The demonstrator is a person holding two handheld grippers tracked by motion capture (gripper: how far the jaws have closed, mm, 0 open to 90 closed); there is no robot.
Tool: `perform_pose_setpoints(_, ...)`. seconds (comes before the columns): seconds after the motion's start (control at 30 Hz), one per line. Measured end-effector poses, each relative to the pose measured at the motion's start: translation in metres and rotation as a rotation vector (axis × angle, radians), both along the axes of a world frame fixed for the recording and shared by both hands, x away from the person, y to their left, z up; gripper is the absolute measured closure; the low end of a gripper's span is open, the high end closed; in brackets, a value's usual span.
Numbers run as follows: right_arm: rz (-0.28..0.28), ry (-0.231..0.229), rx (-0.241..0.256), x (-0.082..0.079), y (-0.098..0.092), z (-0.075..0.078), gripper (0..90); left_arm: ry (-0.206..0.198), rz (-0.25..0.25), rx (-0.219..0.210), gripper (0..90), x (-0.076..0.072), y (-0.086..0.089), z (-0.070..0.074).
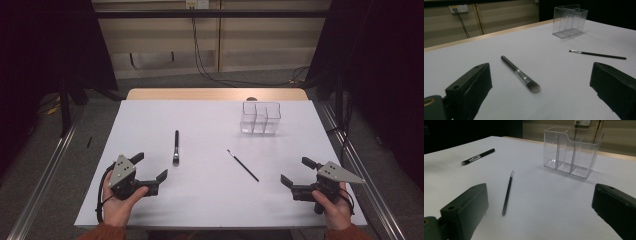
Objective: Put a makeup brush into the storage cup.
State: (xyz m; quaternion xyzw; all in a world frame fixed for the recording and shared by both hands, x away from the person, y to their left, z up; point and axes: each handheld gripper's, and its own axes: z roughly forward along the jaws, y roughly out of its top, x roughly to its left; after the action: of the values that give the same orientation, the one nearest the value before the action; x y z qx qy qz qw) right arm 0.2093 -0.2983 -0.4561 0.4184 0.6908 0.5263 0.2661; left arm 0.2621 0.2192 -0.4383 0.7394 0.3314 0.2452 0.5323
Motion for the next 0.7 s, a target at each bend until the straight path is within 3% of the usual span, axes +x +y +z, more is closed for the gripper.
perform_pose_setpoints(0.43,0.014,-0.003,-0.01,0.0,0.002,0.0,0.1,-0.027,0.008,-0.025,4.1,0.019,-0.008,0.007)
perform_pose_setpoints(0.57,0.022,0.001,-0.011,0.001,0.003,0.0,0.1,-0.057,0.021,-0.012,4.0,0.023,-0.011,0.011)
perform_pose_setpoints(0.7,0.03,-0.001,-0.013,0.001,0.003,0.0,0.1,-0.054,0.012,-0.016,3.9,0.032,-0.015,0.015)
